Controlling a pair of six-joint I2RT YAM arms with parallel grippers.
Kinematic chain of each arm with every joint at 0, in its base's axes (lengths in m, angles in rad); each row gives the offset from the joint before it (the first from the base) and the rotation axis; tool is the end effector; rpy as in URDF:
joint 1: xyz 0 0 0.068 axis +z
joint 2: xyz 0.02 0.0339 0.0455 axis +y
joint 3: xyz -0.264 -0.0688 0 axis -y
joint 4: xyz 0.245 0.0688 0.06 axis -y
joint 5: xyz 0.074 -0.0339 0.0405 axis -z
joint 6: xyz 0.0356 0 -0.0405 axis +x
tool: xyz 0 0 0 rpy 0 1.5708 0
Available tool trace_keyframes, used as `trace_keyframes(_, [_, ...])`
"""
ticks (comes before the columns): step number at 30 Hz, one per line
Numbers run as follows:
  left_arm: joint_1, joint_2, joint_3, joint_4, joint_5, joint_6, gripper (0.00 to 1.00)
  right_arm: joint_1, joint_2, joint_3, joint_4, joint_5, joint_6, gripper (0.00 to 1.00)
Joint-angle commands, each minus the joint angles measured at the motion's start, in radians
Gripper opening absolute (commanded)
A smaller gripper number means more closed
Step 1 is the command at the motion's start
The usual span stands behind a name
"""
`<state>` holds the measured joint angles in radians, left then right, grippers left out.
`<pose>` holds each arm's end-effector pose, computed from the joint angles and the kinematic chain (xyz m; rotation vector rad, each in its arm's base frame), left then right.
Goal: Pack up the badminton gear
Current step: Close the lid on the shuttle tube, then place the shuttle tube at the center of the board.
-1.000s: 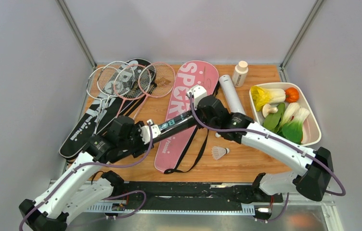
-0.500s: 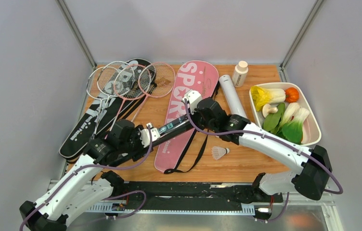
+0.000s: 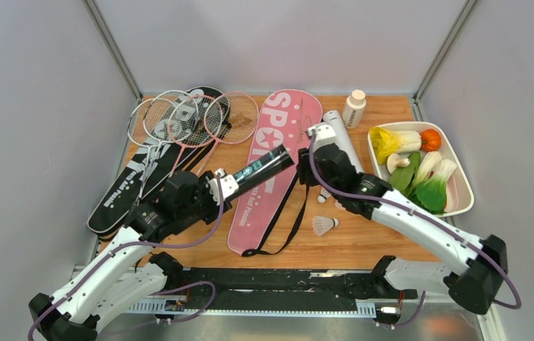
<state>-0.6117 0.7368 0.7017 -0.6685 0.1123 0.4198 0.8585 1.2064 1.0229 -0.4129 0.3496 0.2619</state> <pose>0.1245 -0.0922 0.2715 1.1754 1.9530 -0.2286 0.1835 0.1938 0.3141 -0.4356 2.0948 0.2810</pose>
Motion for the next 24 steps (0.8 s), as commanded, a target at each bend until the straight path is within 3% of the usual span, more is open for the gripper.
trace_keyframes(1, [-0.009,-0.021,0.063,0.376,-0.092,-0.114,0.00,-0.053,-0.201,-0.023,0.037,0.065,0.116,0.50])
trace_keyframes(7, [-0.008,0.106,0.123,0.390,-0.305,-0.258,0.00,-0.059,-0.327,-0.025,0.031,0.065,0.093,0.65])
trace_keyframes(13, [0.010,0.297,0.204,0.359,-0.422,-0.428,0.00,-0.059,-0.400,-0.061,0.028,0.055,0.094,0.77])
trace_keyframes(17, [0.041,0.401,0.240,0.314,-0.459,-0.567,0.00,-0.058,-0.430,-0.075,0.022,0.057,0.096,0.85])
trace_keyframes(24, [0.069,0.545,0.206,0.313,-0.453,-0.660,0.02,-0.058,-0.445,-0.101,0.015,0.031,0.126,0.90])
